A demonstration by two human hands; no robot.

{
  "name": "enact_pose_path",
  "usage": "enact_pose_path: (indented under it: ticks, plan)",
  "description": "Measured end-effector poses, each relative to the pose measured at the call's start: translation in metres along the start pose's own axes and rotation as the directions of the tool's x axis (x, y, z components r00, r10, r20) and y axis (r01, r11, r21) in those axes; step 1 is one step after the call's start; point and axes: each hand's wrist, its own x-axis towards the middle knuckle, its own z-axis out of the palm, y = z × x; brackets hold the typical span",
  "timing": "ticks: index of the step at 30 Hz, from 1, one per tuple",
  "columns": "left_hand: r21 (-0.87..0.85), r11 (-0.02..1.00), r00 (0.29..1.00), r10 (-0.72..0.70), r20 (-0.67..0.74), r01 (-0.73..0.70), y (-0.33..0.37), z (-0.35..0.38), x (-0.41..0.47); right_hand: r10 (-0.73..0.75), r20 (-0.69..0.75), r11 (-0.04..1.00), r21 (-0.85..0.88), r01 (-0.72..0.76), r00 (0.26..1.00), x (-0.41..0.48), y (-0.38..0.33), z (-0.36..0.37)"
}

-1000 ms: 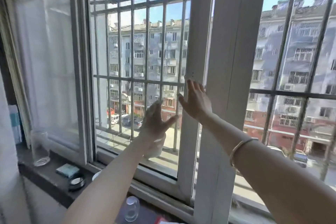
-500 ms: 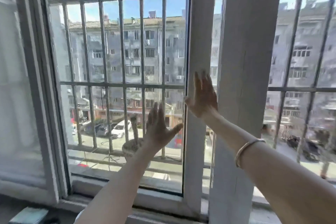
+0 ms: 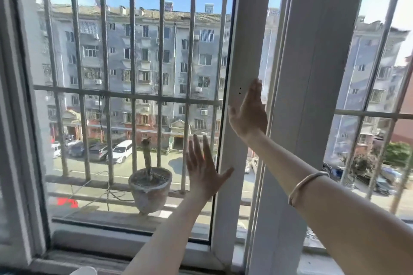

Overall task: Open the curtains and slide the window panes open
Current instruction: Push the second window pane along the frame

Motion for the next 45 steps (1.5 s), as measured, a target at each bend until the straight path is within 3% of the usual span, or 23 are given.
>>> enact_pose_path:
  ticks: [10, 15, 26, 35, 45]
  plan:
    - [0.073, 0.991, 0.992, -0.113, -0.051, 0.116, -0.010, 0.010, 0.000, -0.068, -0.159, 0.989, 0.120, 0.088, 0.985, -0.002, -0.012, 0.031]
    - [0.126, 0.989, 0.995, -0.070, -0.073, 0.079, -0.017, 0.004, -0.001, -0.127, -0.117, 0.974, 0.171, 0.146, 0.985, -0.002, -0.028, 0.043]
    - [0.218, 0.950, 0.954, -0.167, -0.249, 0.223, -0.075, -0.031, -0.001, -0.308, 0.001, 0.906, 0.306, 0.293, 0.951, -0.003, -0.078, 0.080]
    - [0.255, 0.897, 0.898, -0.261, -0.355, 0.361, -0.133, -0.070, 0.000, -0.443, 0.090, 0.853, 0.348, 0.389, 0.892, -0.003, -0.131, 0.125]
    - [0.485, 0.759, 0.881, -0.248, -0.403, 0.435, -0.204, -0.126, 0.015, -0.594, 0.248, 0.785, 0.388, 0.483, 0.765, 0.011, -0.203, 0.175]
